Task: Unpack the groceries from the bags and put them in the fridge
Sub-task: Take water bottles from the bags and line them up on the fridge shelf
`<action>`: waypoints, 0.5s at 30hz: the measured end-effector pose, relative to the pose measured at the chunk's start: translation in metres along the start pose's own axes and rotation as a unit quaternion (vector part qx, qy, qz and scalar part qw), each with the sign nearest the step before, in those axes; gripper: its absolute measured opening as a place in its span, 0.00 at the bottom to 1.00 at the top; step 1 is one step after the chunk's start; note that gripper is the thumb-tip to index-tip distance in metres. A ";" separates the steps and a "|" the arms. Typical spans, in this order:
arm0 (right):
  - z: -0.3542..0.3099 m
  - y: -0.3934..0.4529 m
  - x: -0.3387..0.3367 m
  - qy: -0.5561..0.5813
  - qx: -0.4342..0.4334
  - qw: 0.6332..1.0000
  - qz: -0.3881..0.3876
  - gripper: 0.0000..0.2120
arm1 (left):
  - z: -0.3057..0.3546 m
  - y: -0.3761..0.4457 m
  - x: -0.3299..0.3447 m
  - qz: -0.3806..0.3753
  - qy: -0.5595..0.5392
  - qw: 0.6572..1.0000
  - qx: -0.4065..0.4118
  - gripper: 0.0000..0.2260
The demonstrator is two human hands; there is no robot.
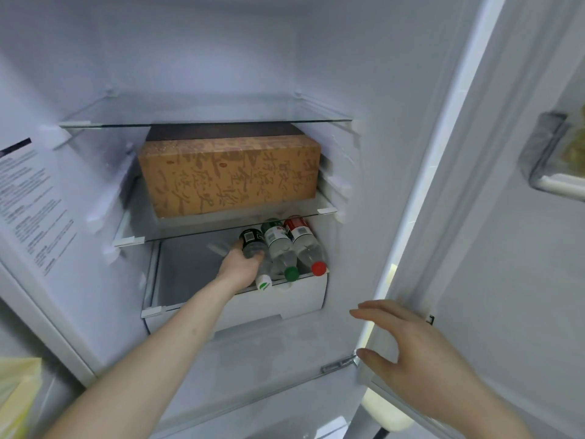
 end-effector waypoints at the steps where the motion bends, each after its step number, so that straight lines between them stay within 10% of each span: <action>1: 0.001 0.001 0.002 -0.011 0.000 1.000 -0.005 0.21 | 0.000 0.000 0.000 -0.001 0.004 1.000 0.001 0.34; 15: -0.003 0.001 0.001 -0.092 -0.021 0.994 -0.062 0.28 | -0.006 -0.076 -0.005 -0.006 0.079 0.992 0.096 0.26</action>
Point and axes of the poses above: each hand's wrist, its own y-axis towards the middle knuckle, its own x-axis out of the palm, z = x × y, the point moved 2 cm from there along y, towards the middle knuckle, and after that the axes turned 8 degrees about z, right-handed, at the moved point
